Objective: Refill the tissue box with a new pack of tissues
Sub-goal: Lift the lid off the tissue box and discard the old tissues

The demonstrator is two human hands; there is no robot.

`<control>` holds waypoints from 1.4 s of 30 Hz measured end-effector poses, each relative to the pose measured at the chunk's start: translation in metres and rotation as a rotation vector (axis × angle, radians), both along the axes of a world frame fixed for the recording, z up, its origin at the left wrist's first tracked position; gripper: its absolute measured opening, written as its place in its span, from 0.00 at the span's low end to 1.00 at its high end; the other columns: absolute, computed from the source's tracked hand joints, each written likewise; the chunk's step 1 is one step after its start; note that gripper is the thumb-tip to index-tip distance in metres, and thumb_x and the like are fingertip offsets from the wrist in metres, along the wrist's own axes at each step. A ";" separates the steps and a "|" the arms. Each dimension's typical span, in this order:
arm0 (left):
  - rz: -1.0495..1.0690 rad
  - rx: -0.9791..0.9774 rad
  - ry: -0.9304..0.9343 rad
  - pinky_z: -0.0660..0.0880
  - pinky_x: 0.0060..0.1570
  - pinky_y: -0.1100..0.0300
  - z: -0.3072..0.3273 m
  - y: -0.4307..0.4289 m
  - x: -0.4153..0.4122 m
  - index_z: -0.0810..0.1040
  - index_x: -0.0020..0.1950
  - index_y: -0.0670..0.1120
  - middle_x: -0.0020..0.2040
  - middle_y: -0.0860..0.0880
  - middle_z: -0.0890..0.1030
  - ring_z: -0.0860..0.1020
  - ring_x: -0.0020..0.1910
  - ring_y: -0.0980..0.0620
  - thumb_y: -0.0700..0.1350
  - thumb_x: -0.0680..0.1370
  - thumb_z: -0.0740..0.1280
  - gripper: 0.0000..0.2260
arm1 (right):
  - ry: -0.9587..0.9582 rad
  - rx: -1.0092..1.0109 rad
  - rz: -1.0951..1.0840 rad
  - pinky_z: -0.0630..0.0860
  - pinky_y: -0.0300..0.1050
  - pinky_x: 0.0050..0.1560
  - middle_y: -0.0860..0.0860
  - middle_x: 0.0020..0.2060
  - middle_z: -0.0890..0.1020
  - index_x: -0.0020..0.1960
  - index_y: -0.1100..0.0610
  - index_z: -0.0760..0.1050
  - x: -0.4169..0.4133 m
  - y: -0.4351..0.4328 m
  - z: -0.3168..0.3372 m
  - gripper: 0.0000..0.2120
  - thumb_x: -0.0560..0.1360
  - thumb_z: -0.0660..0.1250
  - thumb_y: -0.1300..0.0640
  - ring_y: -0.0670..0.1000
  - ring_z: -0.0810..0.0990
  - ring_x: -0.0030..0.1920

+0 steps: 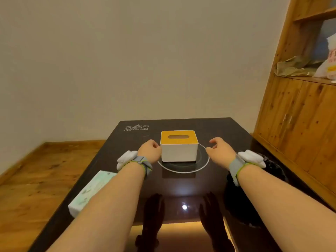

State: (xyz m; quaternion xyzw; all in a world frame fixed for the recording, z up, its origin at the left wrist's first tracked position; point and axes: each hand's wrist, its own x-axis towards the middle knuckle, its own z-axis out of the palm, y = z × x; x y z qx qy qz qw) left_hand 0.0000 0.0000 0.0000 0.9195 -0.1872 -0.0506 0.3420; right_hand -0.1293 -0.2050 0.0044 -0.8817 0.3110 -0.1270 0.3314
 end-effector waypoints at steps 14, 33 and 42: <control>0.092 -0.150 0.299 0.63 0.50 0.57 -0.049 -0.057 0.076 0.70 0.42 0.51 0.44 0.50 0.73 0.69 0.50 0.46 0.58 0.82 0.49 0.18 | -0.065 0.445 -0.031 0.68 0.55 0.68 0.54 0.65 0.73 0.70 0.56 0.68 0.105 -0.024 -0.050 0.25 0.81 0.51 0.43 0.58 0.72 0.65; 0.231 -0.532 0.216 0.67 0.37 0.56 -0.007 -0.004 -0.043 0.69 0.34 0.49 0.35 0.52 0.73 0.72 0.36 0.49 0.49 0.81 0.55 0.16 | -0.271 0.411 0.057 0.72 0.53 0.62 0.54 0.59 0.80 0.66 0.53 0.73 0.031 0.055 -0.023 0.21 0.82 0.50 0.47 0.57 0.77 0.60; 0.186 -0.445 0.227 0.68 0.46 0.57 -0.036 0.049 -0.131 0.75 0.45 0.51 0.41 0.54 0.77 0.75 0.45 0.48 0.54 0.81 0.54 0.13 | -0.306 0.455 0.062 0.73 0.54 0.64 0.49 0.63 0.77 0.66 0.47 0.72 -0.063 0.107 -0.054 0.25 0.76 0.49 0.38 0.53 0.77 0.61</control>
